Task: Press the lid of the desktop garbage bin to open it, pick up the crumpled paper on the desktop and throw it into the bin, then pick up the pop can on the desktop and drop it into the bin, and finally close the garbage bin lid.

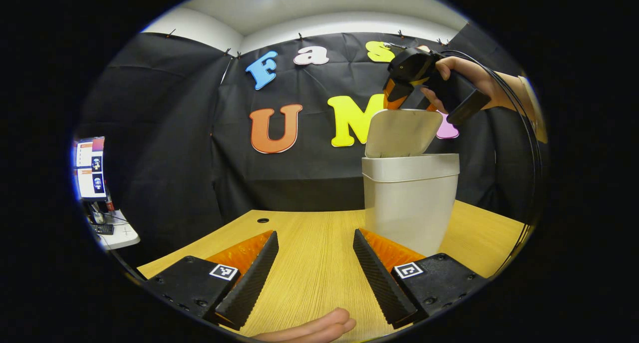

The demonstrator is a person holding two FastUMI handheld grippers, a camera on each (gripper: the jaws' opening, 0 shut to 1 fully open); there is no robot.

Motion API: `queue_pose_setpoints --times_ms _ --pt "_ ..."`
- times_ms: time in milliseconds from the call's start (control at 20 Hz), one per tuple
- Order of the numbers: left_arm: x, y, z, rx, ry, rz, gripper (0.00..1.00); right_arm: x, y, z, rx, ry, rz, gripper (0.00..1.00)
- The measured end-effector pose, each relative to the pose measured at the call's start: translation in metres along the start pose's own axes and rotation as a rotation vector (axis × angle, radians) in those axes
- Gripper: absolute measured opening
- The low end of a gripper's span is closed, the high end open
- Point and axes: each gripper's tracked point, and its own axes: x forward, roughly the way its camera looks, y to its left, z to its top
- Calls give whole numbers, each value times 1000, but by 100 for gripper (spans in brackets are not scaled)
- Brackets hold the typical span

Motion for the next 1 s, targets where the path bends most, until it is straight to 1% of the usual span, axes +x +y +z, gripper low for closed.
queue_pose_setpoints --times_ms 50,200,250,300,350,400,450,500,650,700,800,1000 --pt "-1 -2 -1 3 1 -3 97 2 1 -8 0 22 8 85" --pt "2 -9 -6 -1 15 -19 97 4 -2 -29 -2 82 -6 86" --pt "3 -11 -10 -14 28 -31 98 4 -5 -33 7 100 -22 85" --pt "3 -14 -10 -26 30 -40 98 4 -11 -41 21 129 -54 86" --pt "2 -15 -9 -33 29 -47 98 3 -15 -50 46 163 -77 88" --pt "2 -17 -10 -37 31 -53 97 2 -18 -58 58 192 -98 94" --pt "3 -19 -10 -38 34 -57 97 0 -22 -65 51 220 -126 90" --pt "2 -20 -11 -40 38 -58 97 1 -22 -69 45 237 -134 93" --pt "0 -24 -10 -39 40 -68 98 -2 -24 -71 38 246 -137 88" --pt "-1 -26 -10 -39 41 -76 98 -4 -24 -73 44 252 -138 90" --pt "-1 -24 -9 -34 41 -71 98 -15 -24 -79 37 260 -142 87" --pt "-1 -17 -10 -37 44 -52 97 -30 -23 -86 22 276 -135 88"
